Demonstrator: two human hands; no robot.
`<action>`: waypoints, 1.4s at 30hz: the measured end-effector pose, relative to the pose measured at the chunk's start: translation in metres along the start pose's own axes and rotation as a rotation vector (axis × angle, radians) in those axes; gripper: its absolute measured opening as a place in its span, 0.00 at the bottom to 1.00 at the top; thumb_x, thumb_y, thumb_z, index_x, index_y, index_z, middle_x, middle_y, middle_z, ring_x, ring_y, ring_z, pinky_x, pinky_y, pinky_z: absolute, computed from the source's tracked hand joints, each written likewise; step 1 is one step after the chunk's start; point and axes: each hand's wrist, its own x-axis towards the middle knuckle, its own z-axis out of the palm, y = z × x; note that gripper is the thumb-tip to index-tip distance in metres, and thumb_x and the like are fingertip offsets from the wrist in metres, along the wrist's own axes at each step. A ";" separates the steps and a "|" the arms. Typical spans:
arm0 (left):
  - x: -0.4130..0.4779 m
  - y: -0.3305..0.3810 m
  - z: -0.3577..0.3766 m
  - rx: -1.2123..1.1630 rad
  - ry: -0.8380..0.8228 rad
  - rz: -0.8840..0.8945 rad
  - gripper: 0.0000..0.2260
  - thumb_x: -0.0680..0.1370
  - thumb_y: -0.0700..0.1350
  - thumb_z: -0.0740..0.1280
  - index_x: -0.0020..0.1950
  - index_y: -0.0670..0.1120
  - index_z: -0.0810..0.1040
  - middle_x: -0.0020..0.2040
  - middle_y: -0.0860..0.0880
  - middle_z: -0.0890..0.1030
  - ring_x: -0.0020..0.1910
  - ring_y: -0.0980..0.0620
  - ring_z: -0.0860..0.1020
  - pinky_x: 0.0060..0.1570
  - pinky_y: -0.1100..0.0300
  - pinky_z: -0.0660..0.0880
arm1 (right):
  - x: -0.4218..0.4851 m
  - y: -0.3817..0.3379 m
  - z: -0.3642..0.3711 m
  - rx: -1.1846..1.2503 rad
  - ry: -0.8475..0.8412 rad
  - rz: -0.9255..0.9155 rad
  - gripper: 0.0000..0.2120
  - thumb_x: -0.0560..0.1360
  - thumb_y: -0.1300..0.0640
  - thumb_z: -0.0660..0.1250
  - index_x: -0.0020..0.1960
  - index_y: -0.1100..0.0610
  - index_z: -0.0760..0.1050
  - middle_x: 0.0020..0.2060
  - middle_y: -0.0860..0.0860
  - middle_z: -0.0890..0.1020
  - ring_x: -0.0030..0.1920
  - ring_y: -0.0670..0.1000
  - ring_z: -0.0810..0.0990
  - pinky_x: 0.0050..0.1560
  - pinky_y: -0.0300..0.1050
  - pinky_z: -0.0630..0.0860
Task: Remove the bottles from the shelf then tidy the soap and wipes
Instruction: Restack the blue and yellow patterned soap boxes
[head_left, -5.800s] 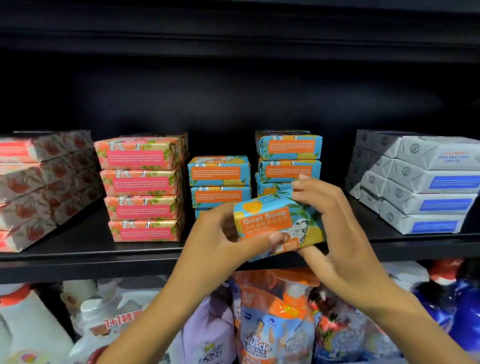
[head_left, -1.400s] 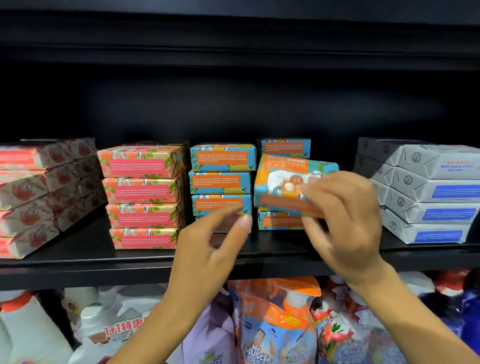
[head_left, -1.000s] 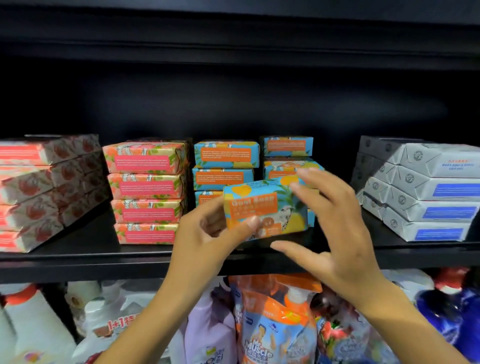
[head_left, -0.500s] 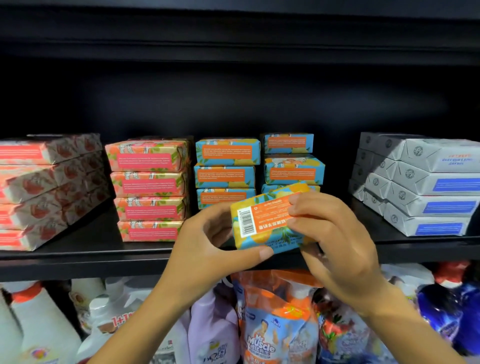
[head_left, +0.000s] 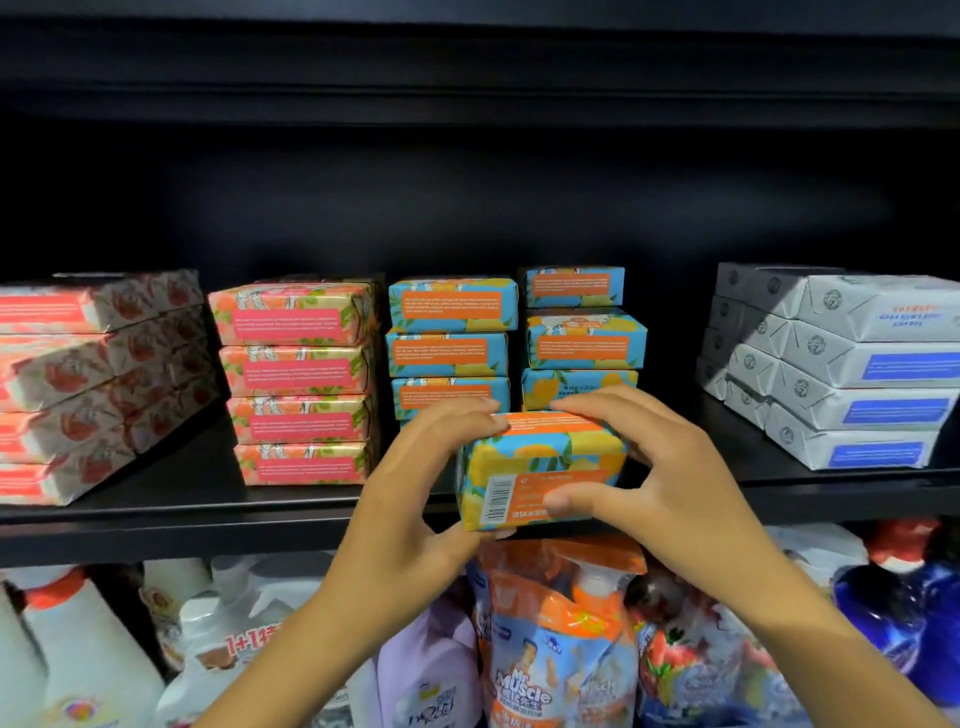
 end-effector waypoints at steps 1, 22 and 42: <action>-0.001 -0.001 -0.001 0.006 -0.012 -0.023 0.26 0.69 0.51 0.74 0.64 0.58 0.69 0.65 0.59 0.70 0.68 0.50 0.70 0.60 0.45 0.73 | -0.001 -0.001 0.001 -0.003 0.032 -0.020 0.24 0.62 0.48 0.75 0.56 0.51 0.76 0.50 0.42 0.77 0.54 0.39 0.76 0.50 0.27 0.69; -0.021 -0.012 -0.025 0.251 0.030 -0.423 0.31 0.58 0.68 0.70 0.59 0.61 0.73 0.54 0.62 0.78 0.54 0.63 0.77 0.53 0.63 0.75 | -0.020 0.043 0.024 -0.440 -0.003 -0.187 0.29 0.67 0.29 0.59 0.50 0.52 0.77 0.47 0.42 0.79 0.50 0.42 0.75 0.42 0.41 0.78; -0.011 -0.024 -0.005 0.674 0.049 0.070 0.14 0.75 0.51 0.66 0.53 0.43 0.82 0.51 0.50 0.81 0.51 0.49 0.78 0.50 0.58 0.73 | -0.025 0.049 0.031 -0.449 0.039 -0.136 0.18 0.68 0.38 0.62 0.48 0.51 0.77 0.41 0.43 0.78 0.46 0.44 0.74 0.44 0.40 0.72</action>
